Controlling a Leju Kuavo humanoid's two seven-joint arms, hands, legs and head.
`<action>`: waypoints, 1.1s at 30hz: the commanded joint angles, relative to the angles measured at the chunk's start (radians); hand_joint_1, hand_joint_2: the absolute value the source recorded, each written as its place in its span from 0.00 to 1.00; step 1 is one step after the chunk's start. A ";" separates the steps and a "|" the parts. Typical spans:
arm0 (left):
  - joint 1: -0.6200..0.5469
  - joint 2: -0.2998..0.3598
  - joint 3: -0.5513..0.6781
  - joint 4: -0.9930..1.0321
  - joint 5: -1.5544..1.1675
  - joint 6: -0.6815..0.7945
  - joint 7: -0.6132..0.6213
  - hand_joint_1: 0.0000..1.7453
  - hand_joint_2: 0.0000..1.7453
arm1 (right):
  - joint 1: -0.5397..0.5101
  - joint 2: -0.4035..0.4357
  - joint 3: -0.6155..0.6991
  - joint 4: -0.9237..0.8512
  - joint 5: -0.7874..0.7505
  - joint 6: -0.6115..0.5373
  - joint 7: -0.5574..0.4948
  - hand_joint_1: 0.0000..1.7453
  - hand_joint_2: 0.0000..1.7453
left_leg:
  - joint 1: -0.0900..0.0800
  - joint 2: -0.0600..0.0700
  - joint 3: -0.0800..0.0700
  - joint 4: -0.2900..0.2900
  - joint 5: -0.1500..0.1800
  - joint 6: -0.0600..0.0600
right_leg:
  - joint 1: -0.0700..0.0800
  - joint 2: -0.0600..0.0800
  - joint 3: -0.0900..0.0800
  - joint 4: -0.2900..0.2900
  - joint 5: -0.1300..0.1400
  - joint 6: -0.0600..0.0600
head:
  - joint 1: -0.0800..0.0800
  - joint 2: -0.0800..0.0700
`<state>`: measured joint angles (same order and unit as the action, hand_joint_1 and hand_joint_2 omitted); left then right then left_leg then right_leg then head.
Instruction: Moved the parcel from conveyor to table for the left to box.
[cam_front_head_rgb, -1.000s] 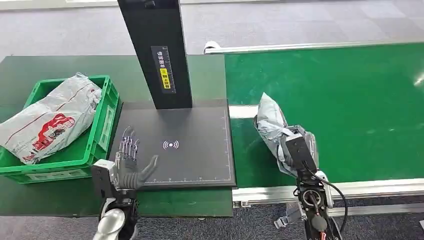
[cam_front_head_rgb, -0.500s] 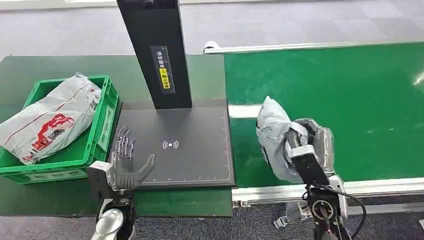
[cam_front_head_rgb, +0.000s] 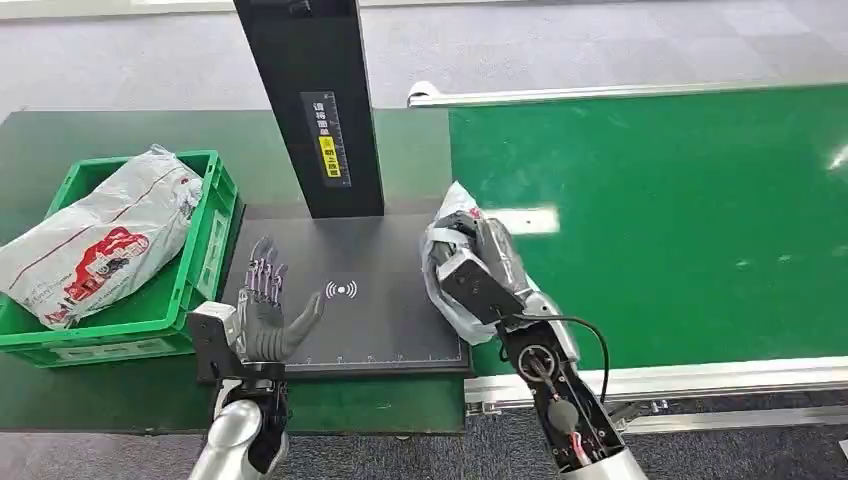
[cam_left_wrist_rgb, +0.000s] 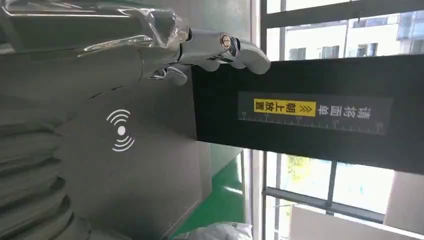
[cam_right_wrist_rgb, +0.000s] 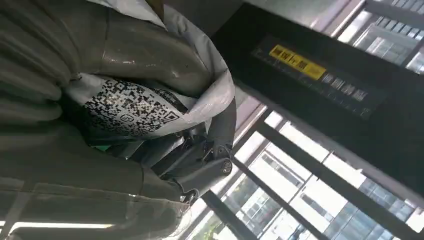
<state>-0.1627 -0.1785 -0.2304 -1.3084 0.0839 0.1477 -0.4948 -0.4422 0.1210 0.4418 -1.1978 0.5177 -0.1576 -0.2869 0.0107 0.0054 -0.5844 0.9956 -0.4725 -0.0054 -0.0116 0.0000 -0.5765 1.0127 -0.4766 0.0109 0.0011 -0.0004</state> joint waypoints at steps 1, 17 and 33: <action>-0.044 0.013 -0.009 0.093 0.003 0.069 0.001 0.00 1.00 | -0.141 0.065 0.115 0.216 -0.030 0.034 0.028 1.00 1.00 | 0.000 0.003 0.002 -0.001 0.000 0.000 | 0.000 0.003 0.001 -0.001 0.001 -0.001 | 0.000 0.000; -0.143 0.017 0.028 0.267 -0.158 0.304 -0.081 0.00 1.00 | -0.171 0.138 0.169 0.345 -0.127 0.057 0.024 1.00 1.00 | 0.000 0.001 0.002 -0.001 0.000 0.000 | 0.000 0.001 0.002 -0.001 0.000 -0.001 | 0.000 0.000; -0.223 -0.002 0.052 0.345 -0.190 0.301 -0.075 0.00 1.00 | -0.184 0.173 0.121 0.499 -0.240 0.082 0.012 0.00 1.00 | 0.001 -0.001 0.002 -0.002 0.001 0.001 | 0.001 -0.001 0.003 -0.002 0.001 0.000 | 0.000 0.000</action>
<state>-0.3267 -0.1755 -0.2007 -1.0784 -0.1049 0.4601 -0.5756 -0.5782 0.2964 0.5924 -0.8095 0.3185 -0.0973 -0.2670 0.0114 0.0049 -0.5845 0.9957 -0.4722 -0.0054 -0.0107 -0.0001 -0.5763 1.0128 -0.4765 0.0108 0.0011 0.0000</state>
